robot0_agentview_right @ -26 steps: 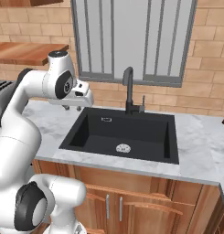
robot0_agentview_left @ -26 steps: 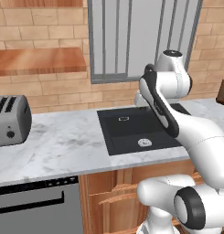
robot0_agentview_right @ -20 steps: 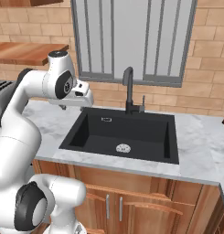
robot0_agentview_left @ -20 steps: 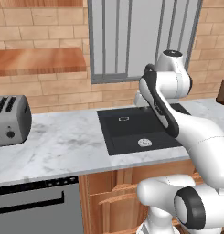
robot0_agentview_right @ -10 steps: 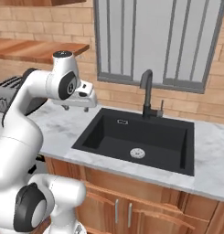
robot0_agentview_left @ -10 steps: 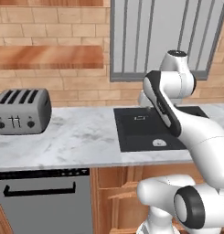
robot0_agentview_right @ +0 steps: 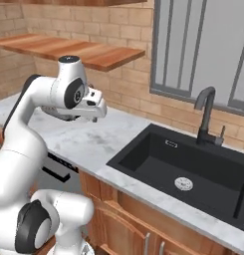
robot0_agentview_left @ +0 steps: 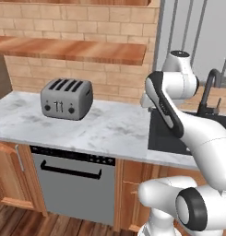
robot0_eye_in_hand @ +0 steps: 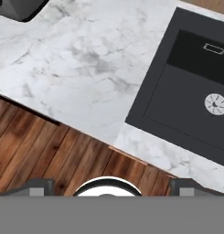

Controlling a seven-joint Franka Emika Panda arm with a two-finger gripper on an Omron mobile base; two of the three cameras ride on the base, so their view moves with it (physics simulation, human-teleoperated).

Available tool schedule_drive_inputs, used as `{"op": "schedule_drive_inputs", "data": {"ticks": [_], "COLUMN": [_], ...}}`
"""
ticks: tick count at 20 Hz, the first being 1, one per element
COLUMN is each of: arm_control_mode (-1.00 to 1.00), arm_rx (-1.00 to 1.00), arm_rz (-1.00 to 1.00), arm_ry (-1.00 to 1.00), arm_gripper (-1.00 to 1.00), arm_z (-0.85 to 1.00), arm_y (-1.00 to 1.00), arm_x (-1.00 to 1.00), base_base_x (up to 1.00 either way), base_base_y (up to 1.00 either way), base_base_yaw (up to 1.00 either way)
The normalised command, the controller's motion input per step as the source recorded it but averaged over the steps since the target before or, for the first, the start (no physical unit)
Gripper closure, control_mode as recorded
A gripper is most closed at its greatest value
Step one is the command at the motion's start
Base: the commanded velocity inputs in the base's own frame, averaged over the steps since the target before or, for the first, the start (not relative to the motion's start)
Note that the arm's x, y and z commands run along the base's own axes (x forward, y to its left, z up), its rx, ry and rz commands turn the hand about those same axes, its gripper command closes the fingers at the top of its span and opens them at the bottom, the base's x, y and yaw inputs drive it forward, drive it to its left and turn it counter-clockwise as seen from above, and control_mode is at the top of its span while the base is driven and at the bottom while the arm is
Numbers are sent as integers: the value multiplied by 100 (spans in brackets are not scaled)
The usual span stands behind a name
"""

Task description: Open the dishwasher door and pull out the top rack.

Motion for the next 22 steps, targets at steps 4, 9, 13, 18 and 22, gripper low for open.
{"op": "schedule_drive_inputs", "data": {"ticks": [4,9,13,18,22], "arm_control_mode": [100,100,100,100,100], "arm_rx": [0,0,0,0,0], "arm_rz": [0,0,0,0,0], "arm_ry": [0,0,0,0,0], "arm_gripper": [-100,-100,-100,-100,-100], "arm_z": [0,0,0,0,0], "arm_y": [0,0,0,0,0], "arm_x": [0,0,0,0,0], "base_base_x": [0,0,16,58,61], "base_base_y": [-41,-49,-56,-27,-1], "base_base_yaw": [33,30,30,24,23]}}
